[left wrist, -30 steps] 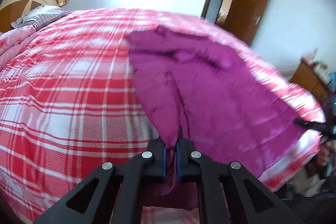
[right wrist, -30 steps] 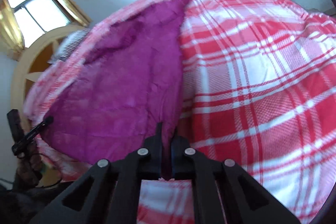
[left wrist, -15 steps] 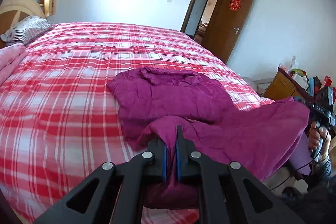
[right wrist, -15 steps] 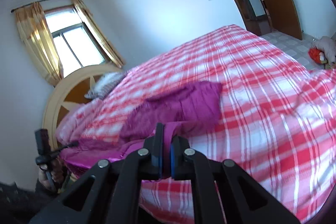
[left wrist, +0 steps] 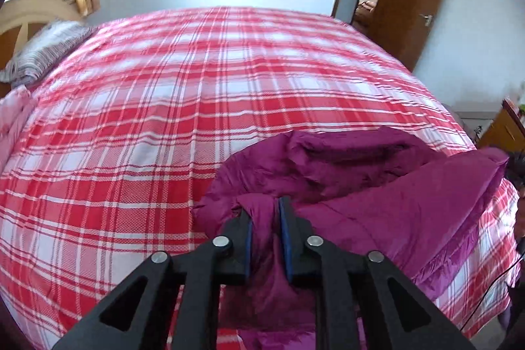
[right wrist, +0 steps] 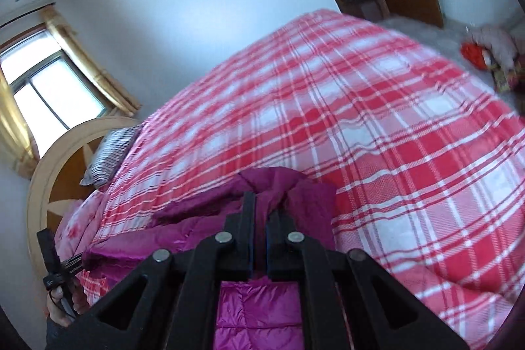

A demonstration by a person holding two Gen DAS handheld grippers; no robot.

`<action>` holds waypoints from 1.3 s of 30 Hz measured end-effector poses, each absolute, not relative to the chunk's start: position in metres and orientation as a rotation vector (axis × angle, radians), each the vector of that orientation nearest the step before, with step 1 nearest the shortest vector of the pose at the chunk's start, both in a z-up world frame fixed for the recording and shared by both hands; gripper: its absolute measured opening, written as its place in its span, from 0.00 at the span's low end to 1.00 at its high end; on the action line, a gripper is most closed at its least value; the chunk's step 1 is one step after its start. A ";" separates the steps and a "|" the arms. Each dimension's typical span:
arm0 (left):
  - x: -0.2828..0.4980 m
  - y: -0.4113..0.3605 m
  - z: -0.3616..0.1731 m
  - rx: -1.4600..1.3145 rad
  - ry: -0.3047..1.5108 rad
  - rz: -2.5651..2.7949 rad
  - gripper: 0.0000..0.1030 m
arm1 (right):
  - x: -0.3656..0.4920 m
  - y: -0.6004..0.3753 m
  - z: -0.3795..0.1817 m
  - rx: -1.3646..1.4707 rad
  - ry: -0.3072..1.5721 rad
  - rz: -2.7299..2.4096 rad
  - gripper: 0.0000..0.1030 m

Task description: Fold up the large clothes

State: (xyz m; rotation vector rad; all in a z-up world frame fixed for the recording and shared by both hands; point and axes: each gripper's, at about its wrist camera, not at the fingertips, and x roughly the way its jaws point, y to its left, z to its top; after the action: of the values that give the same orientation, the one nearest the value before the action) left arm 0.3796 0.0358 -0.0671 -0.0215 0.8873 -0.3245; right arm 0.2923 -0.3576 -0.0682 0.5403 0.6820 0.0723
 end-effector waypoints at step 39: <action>0.458 -0.095 -0.158 0.248 0.712 -0.131 0.80 | 0.378 -0.228 -0.165 0.060 0.800 0.059 0.76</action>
State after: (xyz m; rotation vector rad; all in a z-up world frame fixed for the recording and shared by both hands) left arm 0.4579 -0.0949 -0.1581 0.2479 0.7116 -0.1313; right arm 0.3775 -0.2281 -0.1648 0.0599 0.8003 0.0593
